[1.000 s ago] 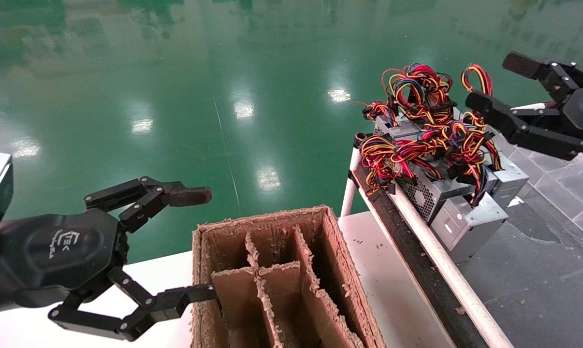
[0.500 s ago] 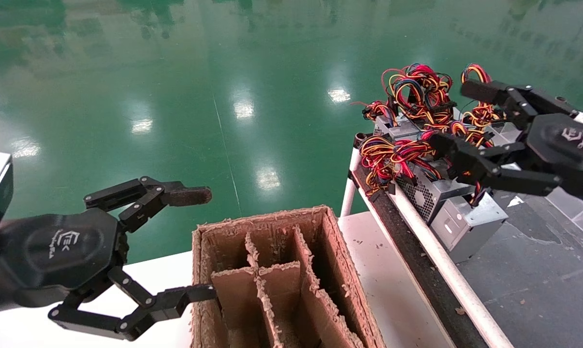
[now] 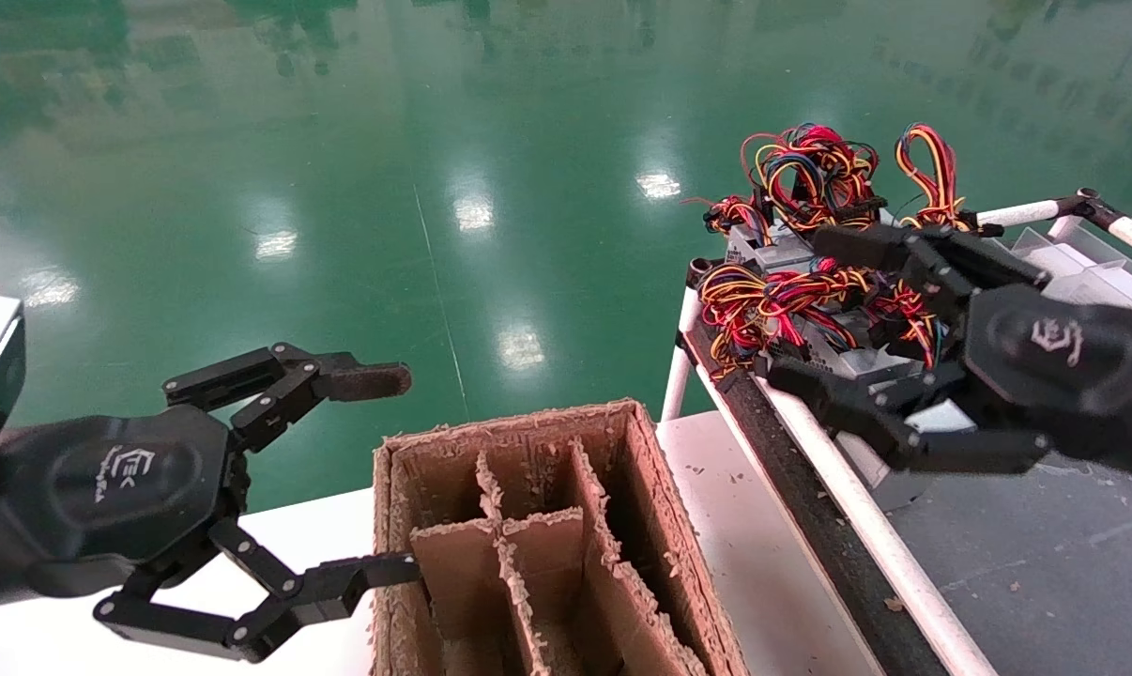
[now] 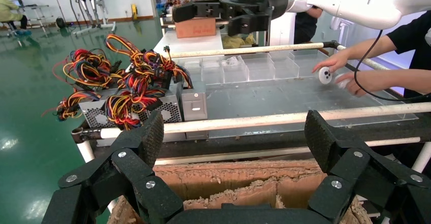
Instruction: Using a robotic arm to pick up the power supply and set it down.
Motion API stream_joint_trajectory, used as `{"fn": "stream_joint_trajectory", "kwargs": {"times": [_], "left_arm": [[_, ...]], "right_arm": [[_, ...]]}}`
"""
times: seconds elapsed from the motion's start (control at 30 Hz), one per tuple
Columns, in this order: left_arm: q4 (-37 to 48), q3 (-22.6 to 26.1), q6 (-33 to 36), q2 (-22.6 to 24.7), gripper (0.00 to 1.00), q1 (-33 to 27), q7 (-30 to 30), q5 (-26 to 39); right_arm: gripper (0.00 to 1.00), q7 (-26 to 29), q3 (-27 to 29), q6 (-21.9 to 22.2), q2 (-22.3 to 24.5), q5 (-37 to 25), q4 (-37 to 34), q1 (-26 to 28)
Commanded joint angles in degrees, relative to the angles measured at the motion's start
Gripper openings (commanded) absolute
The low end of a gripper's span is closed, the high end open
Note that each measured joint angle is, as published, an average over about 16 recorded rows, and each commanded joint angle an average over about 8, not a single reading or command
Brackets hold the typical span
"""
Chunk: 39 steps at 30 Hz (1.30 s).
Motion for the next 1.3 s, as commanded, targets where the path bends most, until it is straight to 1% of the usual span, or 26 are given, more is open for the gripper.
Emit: {"fn": "stream_joint_trajectory", "kwargs": {"times": [0.03,0.77,0.93,1.3], "left_arm": [[0.00,0.00,0.00,0.00,1.00,0.00,0.00,0.00],[0.00,0.00,-0.01,0.00,1.00,0.00,0.00,0.00],[0.01,0.00,-0.02,-0.01,1.00,0.01,0.01,-0.01],[0.01,0.00,-0.02,-0.01,1.00,0.01,0.01,-0.01]], "right_arm": [[1.00,0.70,0.23,-0.43,0.00,-0.35,1.19,-0.37],[1.00,7.93,2.58,-4.87,0.01,-3.91,13.61,-4.25],[1.00,8.37,2.79,-5.23,0.02,-4.20,14.64,-4.57],[1.00,8.13,2.71,-5.04,0.02,-4.18,14.00,-4.43]]}}
